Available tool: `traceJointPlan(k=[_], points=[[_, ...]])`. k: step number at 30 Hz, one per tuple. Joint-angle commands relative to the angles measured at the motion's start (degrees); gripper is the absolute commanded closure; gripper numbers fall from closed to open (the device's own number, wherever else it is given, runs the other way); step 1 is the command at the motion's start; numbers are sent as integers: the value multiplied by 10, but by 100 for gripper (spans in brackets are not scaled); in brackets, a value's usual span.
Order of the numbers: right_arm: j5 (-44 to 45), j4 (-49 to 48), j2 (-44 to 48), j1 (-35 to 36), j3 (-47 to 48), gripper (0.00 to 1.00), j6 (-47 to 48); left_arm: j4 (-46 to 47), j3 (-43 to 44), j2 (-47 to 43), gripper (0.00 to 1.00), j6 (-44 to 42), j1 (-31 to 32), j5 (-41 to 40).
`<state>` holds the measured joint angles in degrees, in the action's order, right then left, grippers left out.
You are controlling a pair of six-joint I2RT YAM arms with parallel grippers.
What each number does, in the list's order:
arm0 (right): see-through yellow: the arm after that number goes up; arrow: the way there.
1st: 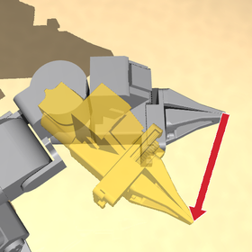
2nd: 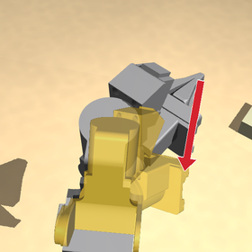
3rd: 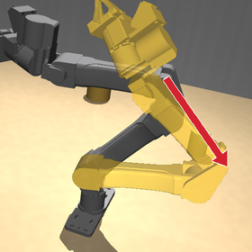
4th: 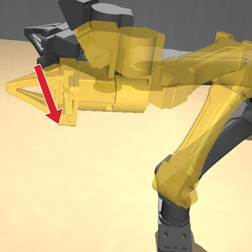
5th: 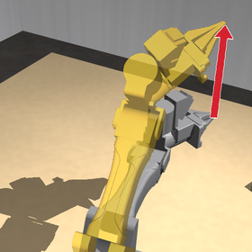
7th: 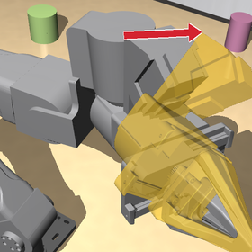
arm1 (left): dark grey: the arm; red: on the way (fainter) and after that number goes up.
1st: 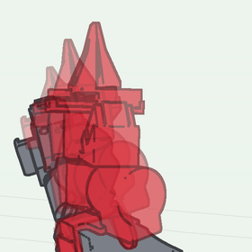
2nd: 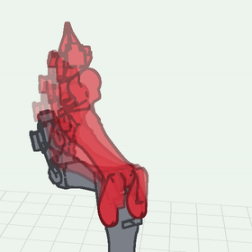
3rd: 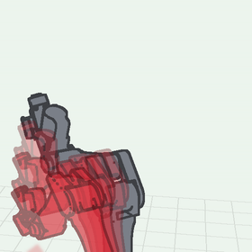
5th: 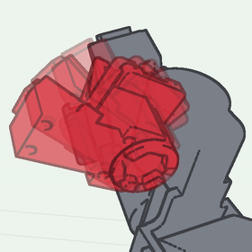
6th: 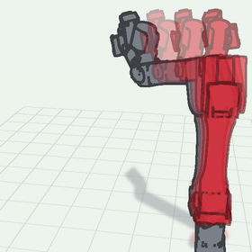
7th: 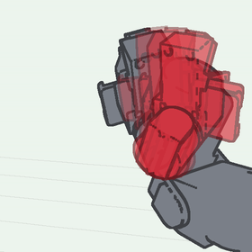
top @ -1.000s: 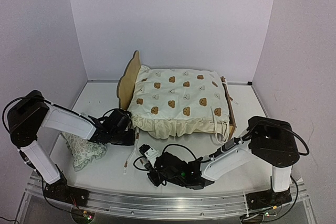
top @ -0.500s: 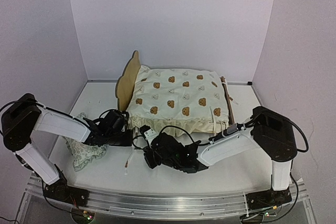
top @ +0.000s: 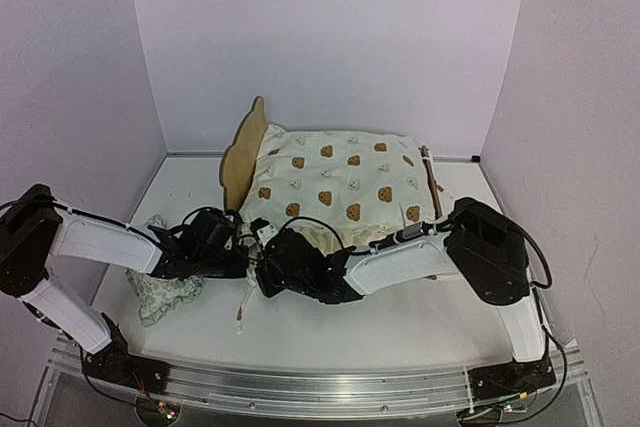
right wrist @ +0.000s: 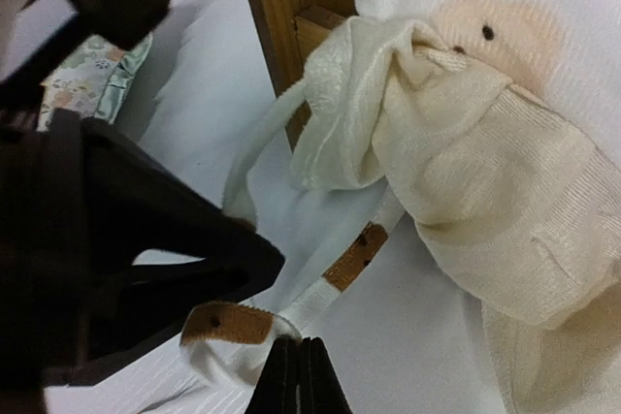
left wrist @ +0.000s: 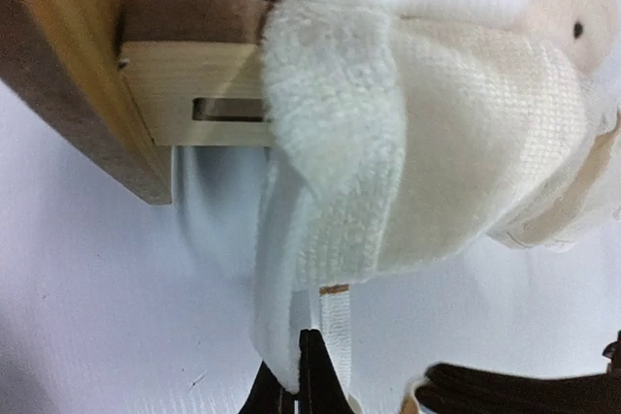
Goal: Set up the pet bed
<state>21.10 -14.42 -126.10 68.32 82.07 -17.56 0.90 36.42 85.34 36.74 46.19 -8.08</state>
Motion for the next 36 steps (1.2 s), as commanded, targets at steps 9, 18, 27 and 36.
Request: traceJointPlan(k=[9,18,27,36], points=[[88,176,-40,-10,106,100,-78,-35,-16,-57,100,29,-5,-16],[78,200,-76,-9,181,100,-91,-27,-19,-63,100,26,-2,7],[79,214,-126,-10,250,100,-77,-54,-8,-72,100,38,5,14],[75,213,-146,-18,262,100,-66,-80,-2,-81,100,49,12,10]])
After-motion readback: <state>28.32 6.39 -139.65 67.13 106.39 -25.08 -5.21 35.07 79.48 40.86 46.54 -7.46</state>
